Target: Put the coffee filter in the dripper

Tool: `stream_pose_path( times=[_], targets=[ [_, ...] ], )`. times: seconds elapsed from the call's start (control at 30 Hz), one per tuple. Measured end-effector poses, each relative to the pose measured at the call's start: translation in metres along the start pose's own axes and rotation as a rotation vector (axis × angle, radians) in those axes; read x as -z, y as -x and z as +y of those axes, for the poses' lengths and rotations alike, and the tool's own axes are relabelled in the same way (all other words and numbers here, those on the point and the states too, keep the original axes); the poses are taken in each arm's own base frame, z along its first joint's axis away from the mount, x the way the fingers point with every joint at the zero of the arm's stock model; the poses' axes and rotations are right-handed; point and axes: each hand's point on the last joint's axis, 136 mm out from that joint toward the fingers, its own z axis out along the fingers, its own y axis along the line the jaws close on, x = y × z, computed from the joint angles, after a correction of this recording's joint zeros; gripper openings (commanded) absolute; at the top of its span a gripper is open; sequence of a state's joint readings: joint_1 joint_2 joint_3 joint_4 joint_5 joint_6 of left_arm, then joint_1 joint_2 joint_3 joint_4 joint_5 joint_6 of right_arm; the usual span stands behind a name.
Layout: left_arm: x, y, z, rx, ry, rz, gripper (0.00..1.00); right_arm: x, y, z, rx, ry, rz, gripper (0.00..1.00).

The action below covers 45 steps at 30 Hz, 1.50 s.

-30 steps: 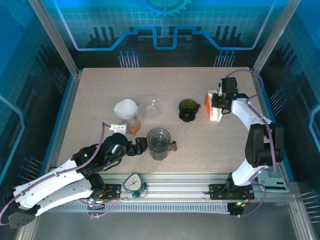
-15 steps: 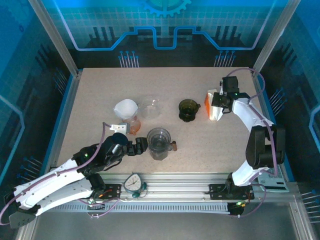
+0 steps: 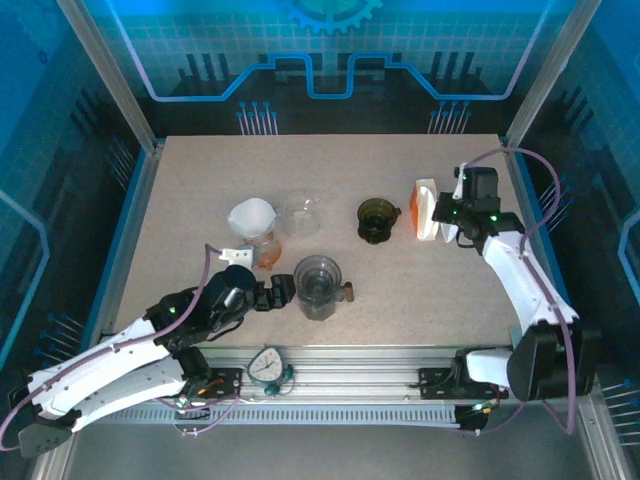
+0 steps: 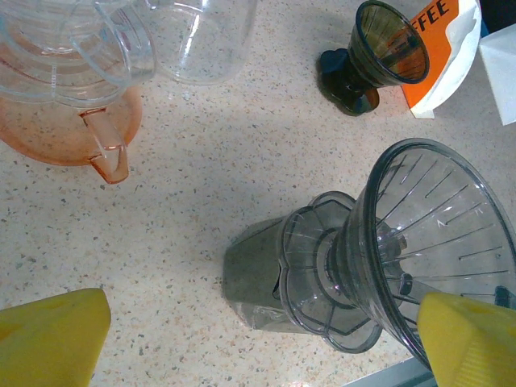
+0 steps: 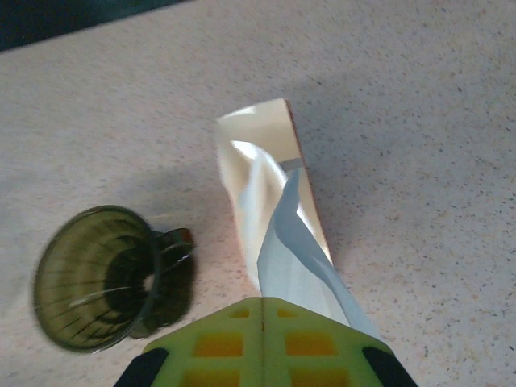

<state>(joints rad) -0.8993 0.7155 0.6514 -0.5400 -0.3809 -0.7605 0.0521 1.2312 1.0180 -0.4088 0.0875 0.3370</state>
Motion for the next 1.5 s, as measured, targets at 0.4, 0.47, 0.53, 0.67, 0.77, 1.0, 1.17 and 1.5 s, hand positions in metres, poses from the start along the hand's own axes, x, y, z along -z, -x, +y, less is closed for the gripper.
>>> stream_pose_path(
  times=[0.4,0.47,0.53,0.67,0.77,1.0,1.17,1.5],
  targets=[
    [0.0,0.0,0.0,0.0,0.0,0.0,0.99,0.085,-0.045,0.128,0.141,0.542,0.085,0.0],
    [0.0,0.0,0.0,0.001,0.0,-0.001,0.99,0.103,-0.066,0.155,0.221,0.631,0.156,0.0],
    [0.0,0.0,0.0,0.001,0.001,-0.001,0.99,0.123,-0.08,0.178,0.298,0.703,0.202,0.0],
    [0.0,0.001,0.001,0.004,0.004,-0.003,0.99,0.157,-0.088,0.202,0.403,0.78,0.235,0.0],
    [0.0,0.001,0.001,0.004,0.002,-0.004,0.99,0.171,-0.091,0.211,0.458,0.794,0.263,0.0],
    [0.003,0.002,0.002,0.001,-0.001,-0.008,0.99,0.173,-0.116,0.235,0.617,0.752,0.393,0.0],
    [0.012,0.008,-0.001,0.003,-0.02,-0.024,0.99,0.168,-0.131,0.248,0.733,0.702,0.452,0.0],
    [0.025,0.016,-0.002,-0.003,-0.041,-0.051,0.99,0.151,-0.153,0.27,0.868,0.671,0.531,0.0]
  ],
)
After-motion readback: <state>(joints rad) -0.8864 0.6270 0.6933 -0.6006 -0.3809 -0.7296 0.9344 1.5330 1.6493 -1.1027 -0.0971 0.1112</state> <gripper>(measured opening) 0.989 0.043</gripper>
